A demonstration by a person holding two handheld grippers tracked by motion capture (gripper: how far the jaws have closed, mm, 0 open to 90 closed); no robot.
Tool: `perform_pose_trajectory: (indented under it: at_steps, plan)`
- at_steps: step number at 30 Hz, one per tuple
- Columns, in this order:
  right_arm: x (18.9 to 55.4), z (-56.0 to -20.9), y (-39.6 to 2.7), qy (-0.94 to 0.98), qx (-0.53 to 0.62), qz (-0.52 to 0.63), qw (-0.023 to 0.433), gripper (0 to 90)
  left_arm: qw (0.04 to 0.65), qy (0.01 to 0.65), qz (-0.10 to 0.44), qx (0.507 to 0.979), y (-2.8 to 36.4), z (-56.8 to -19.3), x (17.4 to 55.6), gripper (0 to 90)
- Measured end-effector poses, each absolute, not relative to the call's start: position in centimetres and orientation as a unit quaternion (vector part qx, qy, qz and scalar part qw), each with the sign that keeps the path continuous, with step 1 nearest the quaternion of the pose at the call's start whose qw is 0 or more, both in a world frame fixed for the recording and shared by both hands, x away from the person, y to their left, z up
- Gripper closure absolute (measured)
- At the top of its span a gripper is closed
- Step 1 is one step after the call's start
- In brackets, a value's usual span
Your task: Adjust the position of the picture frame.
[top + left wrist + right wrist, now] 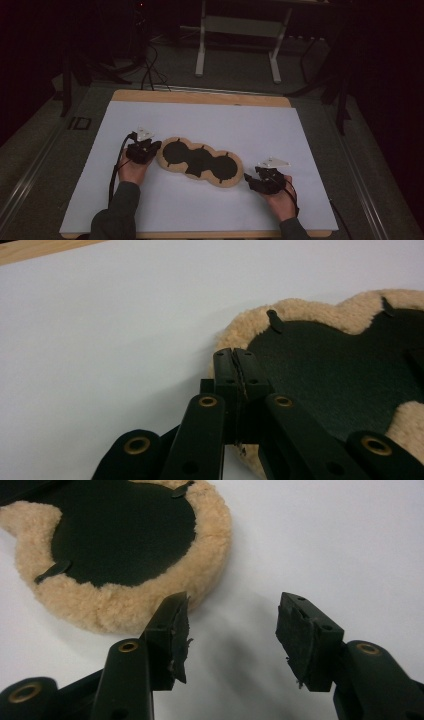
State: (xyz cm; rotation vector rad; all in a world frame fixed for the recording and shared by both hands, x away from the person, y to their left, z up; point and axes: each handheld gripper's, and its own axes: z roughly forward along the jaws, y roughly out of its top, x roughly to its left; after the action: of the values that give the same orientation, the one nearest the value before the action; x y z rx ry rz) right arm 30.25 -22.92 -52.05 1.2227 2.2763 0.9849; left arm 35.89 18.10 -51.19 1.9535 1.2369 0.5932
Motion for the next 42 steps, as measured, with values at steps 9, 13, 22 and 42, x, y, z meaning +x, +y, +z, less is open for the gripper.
perform_pose_trajectory:
  at_steps: [9, 13, 22, 42]
  plan:
    - [30.3, -52.2, -22.9, 0.812, 0.434, 0.345, 0.185, 47.0, 0.352, 0.482, 0.235, 0.767, 17.7, -51.6, 37.5, 90.0]
    - [30.3, -52.3, -22.9, 0.813, 0.433, 0.344, 0.183, 48.9, 0.349, 0.485, 0.232, 0.767, 17.6, -51.8, 38.1, 90.0]
    - [30.3, -52.4, -22.8, 0.816, 0.432, 0.341, 0.178, 51.5, 0.349, 0.506, 0.224, 0.757, 17.8, -52.6, 39.0, 90.0]
    - [30.7, -53.0, -22.5, 0.824, 0.432, 0.327, 0.167, 51.0, 0.338, 0.524, 0.184, 0.76, 18.4, -53.7, 39.3, 90.0]
